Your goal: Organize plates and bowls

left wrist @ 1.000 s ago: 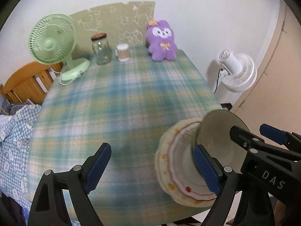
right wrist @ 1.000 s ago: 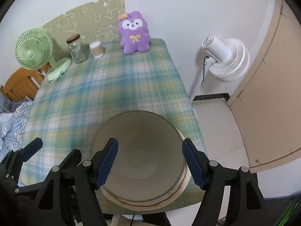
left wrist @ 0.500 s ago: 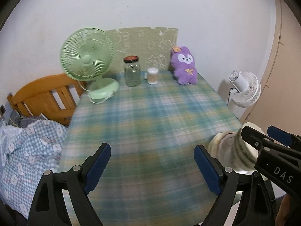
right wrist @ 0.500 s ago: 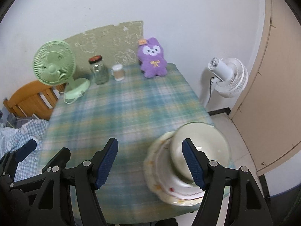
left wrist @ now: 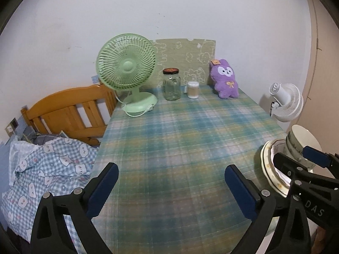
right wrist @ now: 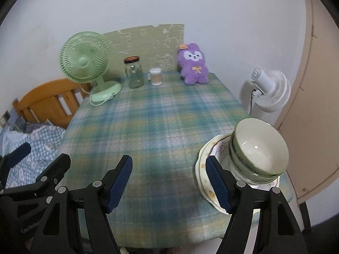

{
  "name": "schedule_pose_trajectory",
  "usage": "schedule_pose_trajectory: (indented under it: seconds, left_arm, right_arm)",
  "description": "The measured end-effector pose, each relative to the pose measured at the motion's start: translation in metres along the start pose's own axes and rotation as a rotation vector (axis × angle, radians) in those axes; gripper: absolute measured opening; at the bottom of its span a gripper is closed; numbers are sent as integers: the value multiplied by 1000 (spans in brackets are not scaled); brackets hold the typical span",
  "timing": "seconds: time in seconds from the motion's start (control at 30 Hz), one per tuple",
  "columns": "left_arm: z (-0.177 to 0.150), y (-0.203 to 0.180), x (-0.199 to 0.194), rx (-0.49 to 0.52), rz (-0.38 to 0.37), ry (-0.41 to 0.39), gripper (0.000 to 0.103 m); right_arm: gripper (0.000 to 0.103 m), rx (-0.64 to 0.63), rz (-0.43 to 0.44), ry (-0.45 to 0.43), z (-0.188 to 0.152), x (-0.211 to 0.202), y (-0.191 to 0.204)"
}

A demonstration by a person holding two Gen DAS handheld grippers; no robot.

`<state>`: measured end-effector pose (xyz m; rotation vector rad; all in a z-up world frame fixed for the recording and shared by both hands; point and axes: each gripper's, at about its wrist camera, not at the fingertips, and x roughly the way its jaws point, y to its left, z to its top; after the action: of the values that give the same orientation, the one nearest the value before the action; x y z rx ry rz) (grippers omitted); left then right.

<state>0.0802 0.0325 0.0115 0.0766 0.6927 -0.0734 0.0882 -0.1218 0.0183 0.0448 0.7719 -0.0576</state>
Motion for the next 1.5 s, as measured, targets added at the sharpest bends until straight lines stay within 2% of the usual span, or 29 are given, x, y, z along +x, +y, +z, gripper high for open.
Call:
schedule_pose_trajectory:
  seconds: [0.23, 0.47, 0.93, 1.5]
  left_arm:
    - [-28, 2, -1, -64, 11, -20, 103]
    - [-39, -4, -5, -84, 14, -54, 103]
    - [-41, -2, -4, -88, 26, -77, 103]
    - [-40, -2, -24, -94, 36, -161, 103]
  right_arm:
    - [84, -10, 17, -63, -22, -2, -6]
    - [86, 5, 11, -116, -37, -6, -17]
    - [87, 5, 8, -134, -42, -4, -14]
    - [87, -12, 3, -189, -41, -15, -8]
